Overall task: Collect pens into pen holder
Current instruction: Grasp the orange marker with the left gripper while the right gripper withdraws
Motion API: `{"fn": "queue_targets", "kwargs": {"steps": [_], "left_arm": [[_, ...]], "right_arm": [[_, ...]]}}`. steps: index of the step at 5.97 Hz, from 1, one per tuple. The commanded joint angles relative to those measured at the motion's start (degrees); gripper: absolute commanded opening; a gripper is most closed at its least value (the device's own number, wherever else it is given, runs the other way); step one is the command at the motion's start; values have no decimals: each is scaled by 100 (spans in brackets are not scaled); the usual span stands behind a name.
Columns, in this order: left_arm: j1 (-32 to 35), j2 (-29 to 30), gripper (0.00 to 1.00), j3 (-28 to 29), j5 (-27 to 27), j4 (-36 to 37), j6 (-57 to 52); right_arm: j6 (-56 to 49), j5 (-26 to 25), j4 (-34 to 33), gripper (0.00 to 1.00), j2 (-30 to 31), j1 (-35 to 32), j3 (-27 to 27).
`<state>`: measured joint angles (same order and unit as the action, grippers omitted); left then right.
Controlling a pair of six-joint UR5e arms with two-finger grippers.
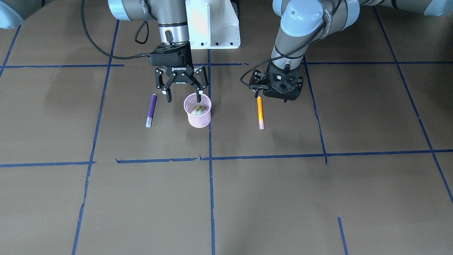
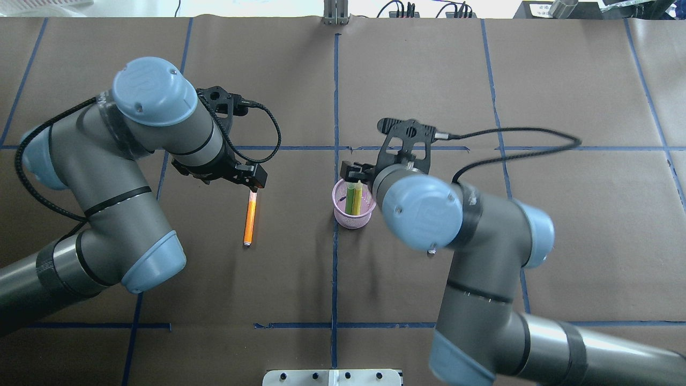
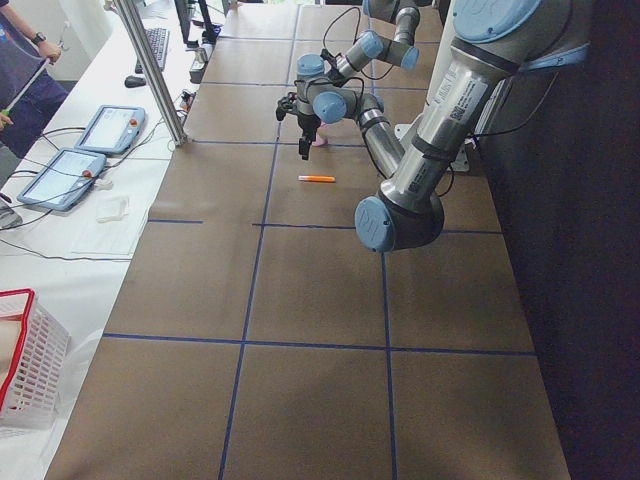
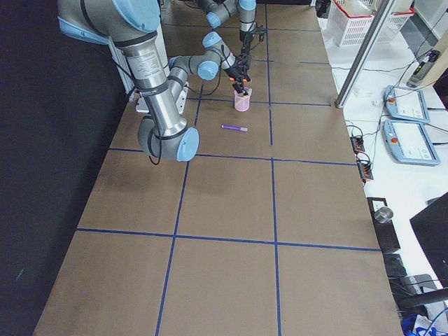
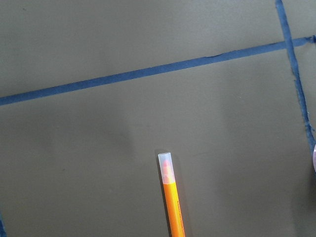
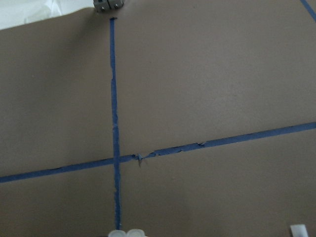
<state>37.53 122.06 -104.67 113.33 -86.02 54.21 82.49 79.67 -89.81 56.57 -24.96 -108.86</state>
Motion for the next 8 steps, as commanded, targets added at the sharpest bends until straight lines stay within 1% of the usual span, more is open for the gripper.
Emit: {"fn": "queue_targets", "kwargs": {"steps": [1,2,3,5,6,8], "left_arm": [[-375,19,100,637,-545,-1051,954],[-439,71,98,937,-619,-1283,1021],[-536,72,87,1062,-620,-1294,1022],[-563,72,74,1203,-620,-1303,1013],[-589,72,73,1291,-620,-1312,1004],[-642,63,65,1440,-620,-1338,995]], "right_arm": [[-974,2016,-657,100,21,-970,-48],[-1737,2931,-731,100,160,-1515,-22],[-2406,3558,-714,100,405,-1877,-22],[-2492,3564,-696,100,513,-1898,-22],[-2492,3564,-679,100,557,-1890,-22],[-2474,3556,-670,100,610,-1890,-22]]}}
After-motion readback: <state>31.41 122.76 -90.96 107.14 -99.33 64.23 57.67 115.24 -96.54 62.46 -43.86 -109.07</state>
